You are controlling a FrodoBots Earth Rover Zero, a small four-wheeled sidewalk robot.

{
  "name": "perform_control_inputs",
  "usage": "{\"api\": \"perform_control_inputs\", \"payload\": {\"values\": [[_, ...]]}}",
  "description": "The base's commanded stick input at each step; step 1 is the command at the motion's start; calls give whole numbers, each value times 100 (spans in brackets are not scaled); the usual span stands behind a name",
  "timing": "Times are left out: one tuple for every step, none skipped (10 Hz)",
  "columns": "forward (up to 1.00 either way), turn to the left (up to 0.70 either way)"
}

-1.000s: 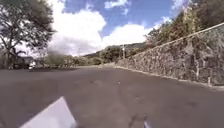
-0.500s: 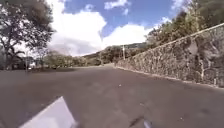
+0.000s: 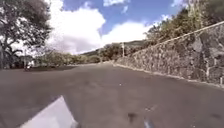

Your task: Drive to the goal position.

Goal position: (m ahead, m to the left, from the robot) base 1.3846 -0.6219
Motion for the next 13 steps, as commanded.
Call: {"api": "perform_control_inputs", "payload": {"values": [[45,0],[45,0],[45,0],[45,0],[45,0],[45,0],[45,0],[45,0],[45,0],[45,0],[45,0],[45,0],[45,0]]}}
